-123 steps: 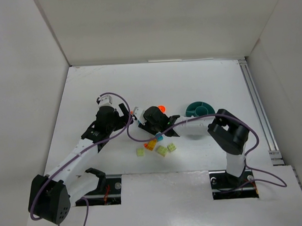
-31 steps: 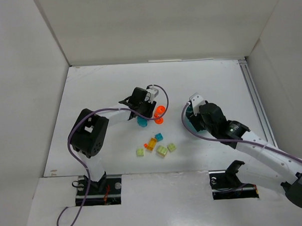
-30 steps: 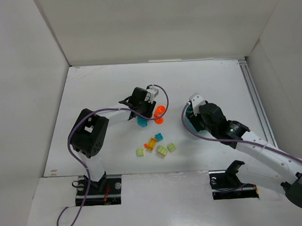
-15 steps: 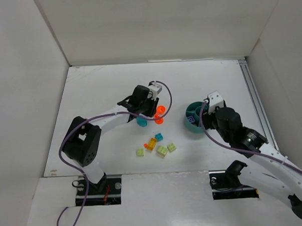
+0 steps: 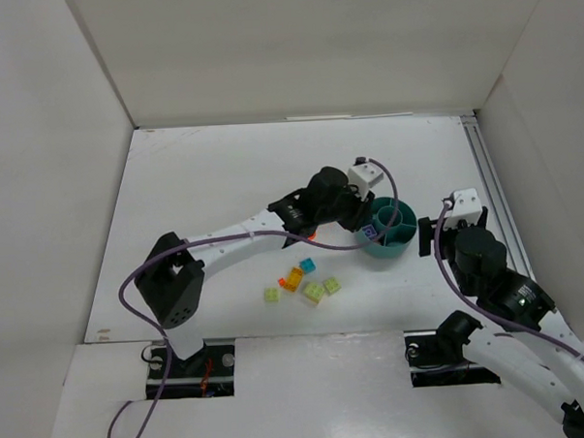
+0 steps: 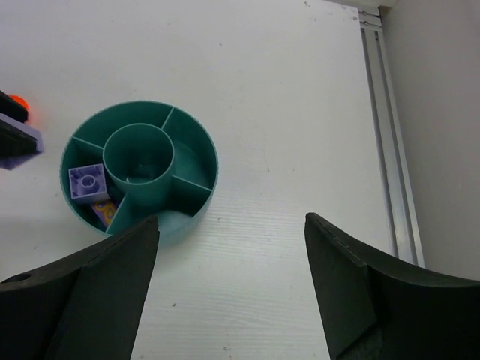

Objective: Sort the legos into containers by color

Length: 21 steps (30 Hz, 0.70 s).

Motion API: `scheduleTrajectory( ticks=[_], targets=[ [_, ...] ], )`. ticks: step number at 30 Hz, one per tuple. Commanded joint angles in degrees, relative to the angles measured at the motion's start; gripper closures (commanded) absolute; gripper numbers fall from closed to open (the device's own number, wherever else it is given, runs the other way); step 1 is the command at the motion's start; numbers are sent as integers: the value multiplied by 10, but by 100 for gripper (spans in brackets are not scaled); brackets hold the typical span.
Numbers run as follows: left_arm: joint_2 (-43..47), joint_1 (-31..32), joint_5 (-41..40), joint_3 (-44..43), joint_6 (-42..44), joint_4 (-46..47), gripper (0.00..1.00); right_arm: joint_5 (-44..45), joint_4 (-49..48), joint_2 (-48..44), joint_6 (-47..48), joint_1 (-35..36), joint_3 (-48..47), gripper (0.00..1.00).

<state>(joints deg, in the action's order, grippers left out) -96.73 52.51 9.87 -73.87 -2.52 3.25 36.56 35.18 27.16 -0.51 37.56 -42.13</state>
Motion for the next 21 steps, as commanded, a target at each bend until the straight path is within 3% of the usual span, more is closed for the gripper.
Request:
scheduleTrajectory(
  ticks=[1, 6, 10, 21],
  targets=[
    [-22, 22, -32, -40, -8, 40, 81, 23, 21, -9, -15, -3, 0, 16],
    [-52, 28, 3, -69, -8, 54, 76, 28, 26, -9, -20, -3, 0, 0],
    [-74, 33, 16, -74, -2, 60, 67, 33, 31, -9, -20, -3, -5, 0],
    [-87, 33, 16, -77, -2, 60, 64, 33, 31, -9, -20, -3, -5, 0]
  ],
)
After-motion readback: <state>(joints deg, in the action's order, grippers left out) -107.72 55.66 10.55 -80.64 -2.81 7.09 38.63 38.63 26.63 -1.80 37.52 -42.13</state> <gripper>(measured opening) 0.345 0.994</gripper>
